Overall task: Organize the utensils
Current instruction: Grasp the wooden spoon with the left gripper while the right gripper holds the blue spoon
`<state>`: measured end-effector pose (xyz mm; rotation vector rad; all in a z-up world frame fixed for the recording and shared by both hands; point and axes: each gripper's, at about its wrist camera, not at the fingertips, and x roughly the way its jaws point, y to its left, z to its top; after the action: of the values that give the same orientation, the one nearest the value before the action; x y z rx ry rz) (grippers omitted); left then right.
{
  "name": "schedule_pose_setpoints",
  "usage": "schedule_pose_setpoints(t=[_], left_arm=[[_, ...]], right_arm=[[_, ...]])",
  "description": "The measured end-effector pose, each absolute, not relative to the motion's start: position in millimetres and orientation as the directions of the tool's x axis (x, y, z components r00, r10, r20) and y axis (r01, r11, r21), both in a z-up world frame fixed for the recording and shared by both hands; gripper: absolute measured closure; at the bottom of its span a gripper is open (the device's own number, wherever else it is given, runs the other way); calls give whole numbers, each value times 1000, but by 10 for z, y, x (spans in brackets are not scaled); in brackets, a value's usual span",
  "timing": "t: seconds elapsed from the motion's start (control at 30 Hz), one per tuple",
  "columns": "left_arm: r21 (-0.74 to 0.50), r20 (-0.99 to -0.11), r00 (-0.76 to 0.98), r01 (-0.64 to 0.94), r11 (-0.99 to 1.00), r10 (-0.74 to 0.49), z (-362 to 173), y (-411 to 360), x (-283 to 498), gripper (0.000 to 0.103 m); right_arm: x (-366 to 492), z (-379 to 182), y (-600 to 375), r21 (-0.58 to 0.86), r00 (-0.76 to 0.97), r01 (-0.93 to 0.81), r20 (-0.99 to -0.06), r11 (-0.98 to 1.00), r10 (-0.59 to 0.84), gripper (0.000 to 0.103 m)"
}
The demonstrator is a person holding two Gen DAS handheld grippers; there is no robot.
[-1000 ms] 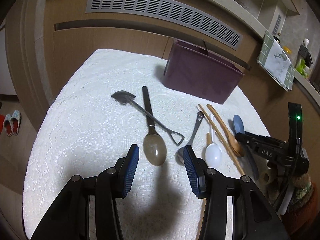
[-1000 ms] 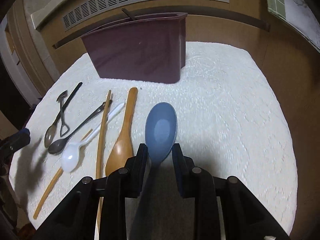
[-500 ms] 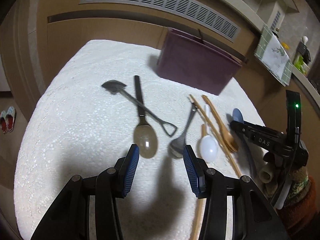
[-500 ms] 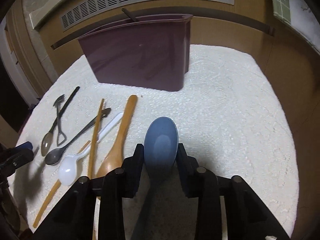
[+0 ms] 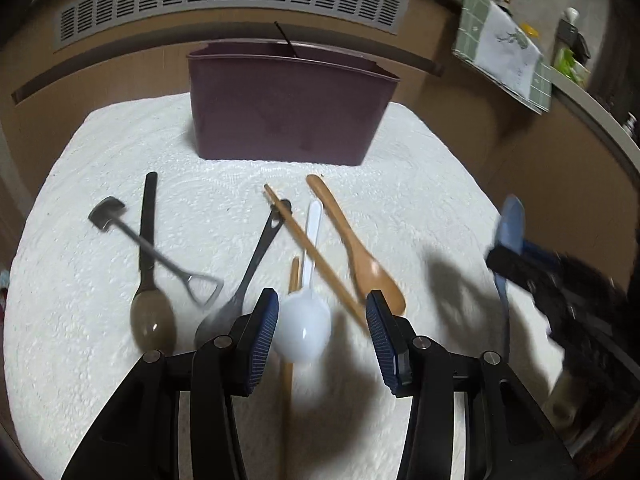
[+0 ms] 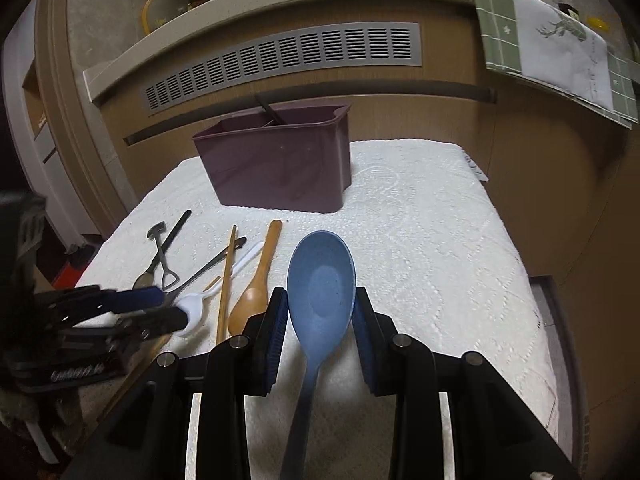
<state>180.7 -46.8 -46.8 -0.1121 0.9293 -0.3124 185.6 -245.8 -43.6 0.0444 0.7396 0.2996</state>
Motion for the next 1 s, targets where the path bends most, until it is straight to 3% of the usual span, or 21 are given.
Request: schedule_pose_setpoints(t=[0.17,0.37,0.6,0.87,1.0], left_arm=[[-246,-790,529,191,950,-311,-393,-715,2145,57],[-87,-830,527,201,976,-183,-524,-1161,2355,57],[22,-835,530,299,954,-147,-722,-1291,2278,57],[73,-851,515,319,945,-108,-691,-1026,2188,57],[-3,-858,484,326,945,-170,-701,-957,2198,58]], right_arm=[[1794,-435,-2572,148,711,-232,-649,961,271,73],[1804,-461,-2747,161,724,-197,-642,967,254,73],[1836,-482,-2874,161,726,-164,-648,973,230,73],[1746,-388,-3019,154,748,-131,-633,979,199,73],[1761,-383,-3049,179,747,-121,-631,976,208,73]])
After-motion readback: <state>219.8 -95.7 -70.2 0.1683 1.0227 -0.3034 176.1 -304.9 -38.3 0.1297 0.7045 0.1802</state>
